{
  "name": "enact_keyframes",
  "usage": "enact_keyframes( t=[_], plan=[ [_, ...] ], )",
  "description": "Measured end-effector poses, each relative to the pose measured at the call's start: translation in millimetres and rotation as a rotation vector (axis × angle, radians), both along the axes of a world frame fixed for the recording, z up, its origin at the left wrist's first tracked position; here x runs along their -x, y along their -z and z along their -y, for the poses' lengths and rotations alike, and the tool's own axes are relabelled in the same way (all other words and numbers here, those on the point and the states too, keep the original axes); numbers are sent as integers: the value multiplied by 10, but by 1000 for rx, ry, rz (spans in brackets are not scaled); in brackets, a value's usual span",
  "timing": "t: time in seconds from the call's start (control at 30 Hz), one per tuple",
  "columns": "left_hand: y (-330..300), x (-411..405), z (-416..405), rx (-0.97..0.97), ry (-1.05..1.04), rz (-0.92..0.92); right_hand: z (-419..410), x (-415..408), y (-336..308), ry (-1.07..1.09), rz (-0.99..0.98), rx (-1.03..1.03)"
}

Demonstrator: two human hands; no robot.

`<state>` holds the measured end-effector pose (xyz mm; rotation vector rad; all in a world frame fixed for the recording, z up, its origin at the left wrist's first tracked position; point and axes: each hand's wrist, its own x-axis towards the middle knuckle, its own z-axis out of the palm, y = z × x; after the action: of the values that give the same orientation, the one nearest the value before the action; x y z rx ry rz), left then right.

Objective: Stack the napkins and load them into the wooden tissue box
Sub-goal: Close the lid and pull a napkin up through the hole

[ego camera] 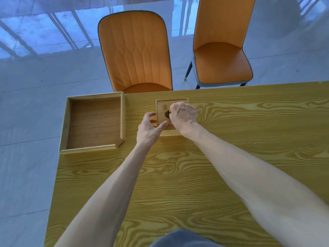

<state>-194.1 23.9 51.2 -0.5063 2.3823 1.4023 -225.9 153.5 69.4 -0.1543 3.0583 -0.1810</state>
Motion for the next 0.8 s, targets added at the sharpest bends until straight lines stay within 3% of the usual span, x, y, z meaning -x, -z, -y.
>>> enact_keyframes(
  t=[0.17, 0.63, 0.8],
  plan=[
    [13, -4, -9, -19, -9, 4, -89, 20, 31, -10, 17, 93],
    [58, 0, -3, -71, -32, 17, -328, -207, 243, 85, -28, 602],
    [64, 2, -3, -83, -35, 25, -295, -242, 224, 92, -83, 603]
  ],
)
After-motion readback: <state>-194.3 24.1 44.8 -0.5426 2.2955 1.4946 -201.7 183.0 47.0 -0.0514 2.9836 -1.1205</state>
